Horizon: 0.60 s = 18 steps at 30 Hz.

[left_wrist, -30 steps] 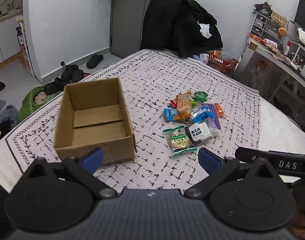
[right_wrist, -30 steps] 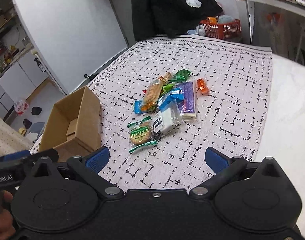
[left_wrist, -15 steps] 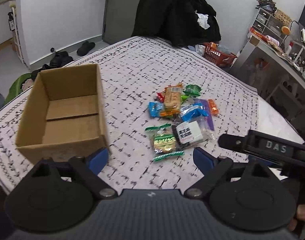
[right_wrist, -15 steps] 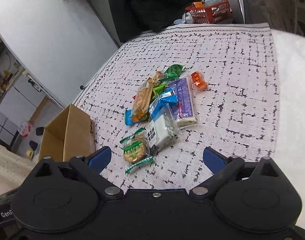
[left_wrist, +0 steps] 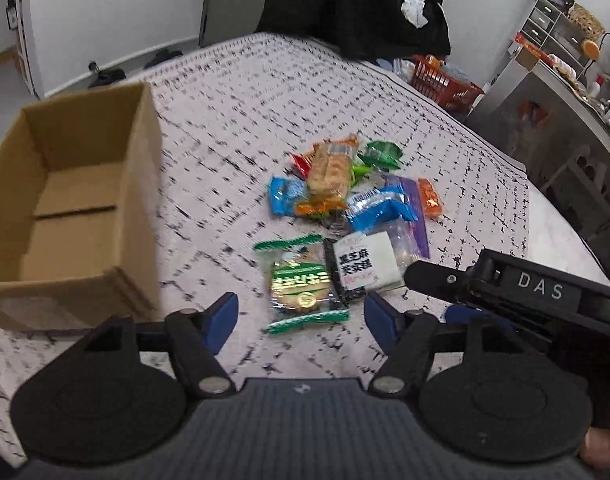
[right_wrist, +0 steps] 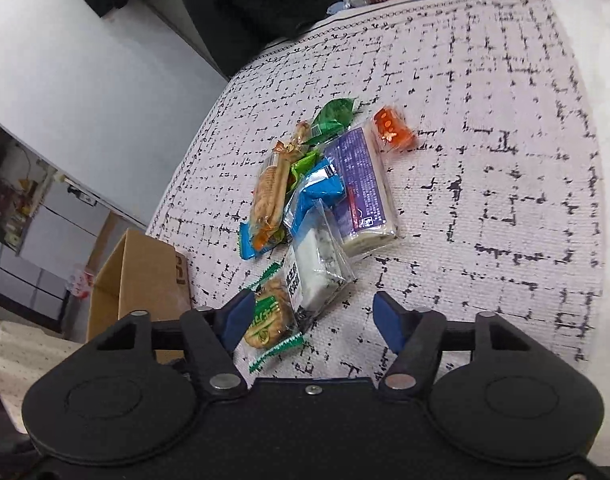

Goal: Organize snacks
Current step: 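Reach the left tool to the green biscuit packet while the right tool reaches the clear bag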

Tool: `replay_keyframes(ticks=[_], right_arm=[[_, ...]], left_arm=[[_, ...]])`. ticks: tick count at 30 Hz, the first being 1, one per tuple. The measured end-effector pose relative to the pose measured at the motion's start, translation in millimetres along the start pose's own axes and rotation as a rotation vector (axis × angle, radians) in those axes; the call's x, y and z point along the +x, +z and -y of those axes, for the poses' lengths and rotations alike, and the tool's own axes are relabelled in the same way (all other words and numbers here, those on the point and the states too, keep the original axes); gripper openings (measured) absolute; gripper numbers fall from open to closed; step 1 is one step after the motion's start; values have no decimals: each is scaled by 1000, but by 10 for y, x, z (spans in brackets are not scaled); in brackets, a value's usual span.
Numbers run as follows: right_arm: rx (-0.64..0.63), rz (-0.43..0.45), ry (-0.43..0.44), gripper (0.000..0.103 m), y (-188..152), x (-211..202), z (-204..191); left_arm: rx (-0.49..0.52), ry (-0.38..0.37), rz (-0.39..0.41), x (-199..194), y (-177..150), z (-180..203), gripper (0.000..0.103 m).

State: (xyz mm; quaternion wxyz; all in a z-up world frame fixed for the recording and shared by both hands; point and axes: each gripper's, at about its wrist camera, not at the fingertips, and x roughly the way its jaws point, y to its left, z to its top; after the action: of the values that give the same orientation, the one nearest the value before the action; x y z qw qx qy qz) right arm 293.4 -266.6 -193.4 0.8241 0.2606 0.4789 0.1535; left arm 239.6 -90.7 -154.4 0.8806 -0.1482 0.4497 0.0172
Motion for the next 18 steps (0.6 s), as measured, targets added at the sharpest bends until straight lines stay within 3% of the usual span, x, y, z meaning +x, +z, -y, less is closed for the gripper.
replay_keyframes(ticks=[6, 18], right_arm=[[55, -22, 35, 59, 73, 158, 152], [99, -66, 91, 58, 178, 449, 306]], left_arm=[[-9, 16, -29, 312, 19, 27, 63], [-49, 76, -74, 745, 79, 61, 63]])
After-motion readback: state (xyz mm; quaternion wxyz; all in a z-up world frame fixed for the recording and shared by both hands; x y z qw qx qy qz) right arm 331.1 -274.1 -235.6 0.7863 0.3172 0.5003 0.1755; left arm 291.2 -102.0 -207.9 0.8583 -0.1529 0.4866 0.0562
